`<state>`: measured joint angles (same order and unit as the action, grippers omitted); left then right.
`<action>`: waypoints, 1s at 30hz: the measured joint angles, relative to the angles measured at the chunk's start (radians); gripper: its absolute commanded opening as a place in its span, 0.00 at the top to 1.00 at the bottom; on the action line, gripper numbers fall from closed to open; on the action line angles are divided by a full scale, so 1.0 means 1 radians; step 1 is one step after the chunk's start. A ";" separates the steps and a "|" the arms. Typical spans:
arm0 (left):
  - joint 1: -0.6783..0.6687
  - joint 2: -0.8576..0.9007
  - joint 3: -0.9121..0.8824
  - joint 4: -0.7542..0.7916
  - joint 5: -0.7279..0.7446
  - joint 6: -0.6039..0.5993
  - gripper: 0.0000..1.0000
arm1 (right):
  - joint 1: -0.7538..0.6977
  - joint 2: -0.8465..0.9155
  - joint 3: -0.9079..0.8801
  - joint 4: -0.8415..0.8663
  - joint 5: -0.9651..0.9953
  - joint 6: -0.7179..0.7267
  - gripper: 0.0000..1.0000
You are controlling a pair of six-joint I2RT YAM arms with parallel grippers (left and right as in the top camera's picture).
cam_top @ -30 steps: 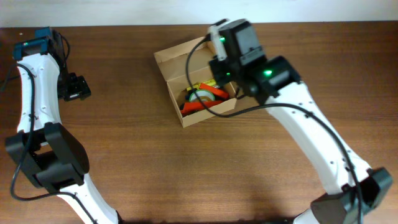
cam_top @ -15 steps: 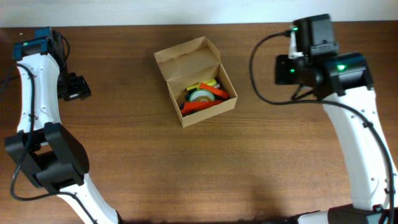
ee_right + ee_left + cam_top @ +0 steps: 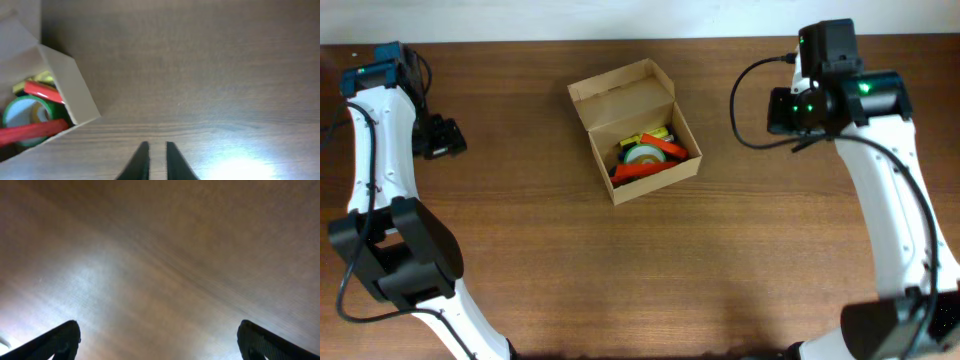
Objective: Pack container
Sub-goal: 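Open the right gripper to release the stapler and lift away, then move both grippers to the box lid flaps at the back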
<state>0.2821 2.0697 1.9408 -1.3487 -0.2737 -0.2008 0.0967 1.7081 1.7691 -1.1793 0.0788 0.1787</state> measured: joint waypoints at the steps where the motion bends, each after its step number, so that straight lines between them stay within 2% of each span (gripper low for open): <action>1: 0.000 0.000 0.000 0.026 0.013 0.000 0.00 | -0.010 0.026 0.000 0.000 -0.016 0.002 0.96; 7: 0.000 0.000 0.000 0.090 0.090 0.000 0.00 | -0.045 0.133 0.000 -0.003 -0.069 0.000 0.96; 13: 0.000 0.000 0.000 0.115 0.139 -0.001 0.00 | -0.050 0.148 0.000 -0.004 -0.082 0.000 0.96; 14: 0.000 0.000 0.000 0.120 0.145 0.000 0.06 | -0.050 0.148 0.000 -0.004 -0.081 0.000 0.96; 15: 0.000 0.000 0.000 0.128 0.151 -0.002 0.20 | -0.050 0.148 0.000 -0.004 -0.081 -0.001 0.96; 16: 0.000 0.000 0.000 0.138 0.156 -0.002 0.20 | -0.050 0.148 0.000 -0.004 -0.081 -0.003 0.96; 17: 0.000 0.000 0.000 0.142 0.158 0.001 0.39 | -0.050 0.148 0.000 -0.004 -0.081 -0.003 0.96; 18: 0.000 0.000 0.000 0.145 0.163 -0.003 0.64 | -0.050 0.148 0.000 -0.004 -0.081 -0.005 0.96; 19: 0.000 0.000 0.000 0.150 0.165 0.000 0.96 | -0.050 0.148 0.000 -0.004 -0.081 -0.006 0.96; 24: 0.000 0.000 0.000 0.160 0.187 -0.004 0.98 | -0.050 0.148 0.000 -0.004 -0.081 -0.007 0.96; 30: -0.013 0.000 0.000 0.145 0.323 0.018 0.99 | -0.050 0.148 0.000 -0.010 -0.091 -0.013 0.96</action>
<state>0.2687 2.0697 1.9408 -1.2037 0.0490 -0.1833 0.0463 1.8565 1.7691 -1.1896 -0.0120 0.1661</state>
